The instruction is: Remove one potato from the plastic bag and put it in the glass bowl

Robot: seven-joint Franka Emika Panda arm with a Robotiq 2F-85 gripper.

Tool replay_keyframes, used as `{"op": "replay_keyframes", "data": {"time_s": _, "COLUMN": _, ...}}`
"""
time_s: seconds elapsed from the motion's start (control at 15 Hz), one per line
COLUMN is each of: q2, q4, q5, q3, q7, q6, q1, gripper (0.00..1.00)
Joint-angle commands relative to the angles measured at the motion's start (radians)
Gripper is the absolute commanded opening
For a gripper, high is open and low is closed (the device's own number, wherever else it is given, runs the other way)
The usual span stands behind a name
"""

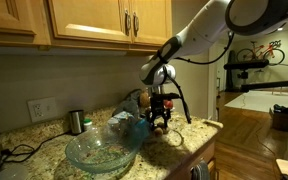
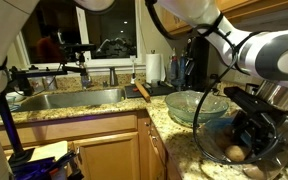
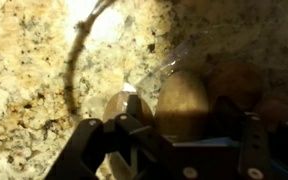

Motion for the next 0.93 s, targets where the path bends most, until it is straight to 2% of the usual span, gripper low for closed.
{"op": "replay_keyframes", "data": {"time_s": 0.0, "q2": 0.019, "q4": 0.036, "q5": 0.013, "q3": 0.01, "q7": 0.007, "q6": -0.042, "q1": -0.02, "gripper": 0.49}}
{"op": "replay_keyframes", "data": {"time_s": 0.4, "q2": 0.023, "q4": 0.045, "q5": 0.018, "q3": 0.013, "q7": 0.006, "q6": -0.045, "q1": -0.022, "gripper": 0.12}}
{"op": "replay_keyframes", "data": {"time_s": 0.47, "q2": 0.024, "q4": 0.048, "q5": 0.017, "q3": 0.012, "q7": 0.006, "q6": -0.048, "q1": -0.023, "gripper": 0.11}}
{"op": "replay_keyframes", "data": {"time_s": 0.53, "q2": 0.024, "q4": 0.048, "q5": 0.017, "q3": 0.012, "q7": 0.006, "q6": -0.048, "q1": -0.023, "gripper": 0.13}}
{"op": "replay_keyframes", "data": {"time_s": 0.6, "q2": 0.025, "q4": 0.051, "q5": 0.017, "q3": 0.012, "q7": 0.006, "q6": -0.053, "q1": -0.024, "gripper": 0.52}}
{"op": "replay_keyframes", "data": {"time_s": 0.67, "q2": 0.026, "q4": 0.055, "q5": 0.017, "q3": 0.011, "q7": 0.006, "q6": -0.058, "q1": -0.025, "gripper": 0.49}}
{"op": "replay_keyframes", "data": {"time_s": 0.73, "q2": 0.028, "q4": 0.056, "q5": 0.018, "q3": 0.011, "q7": 0.006, "q6": -0.06, "q1": -0.026, "gripper": 0.51}}
{"op": "replay_keyframes", "data": {"time_s": 0.87, "q2": 0.033, "q4": 0.058, "q5": 0.017, "q3": 0.012, "q7": 0.006, "q6": -0.061, "q1": -0.026, "gripper": 0.62}}
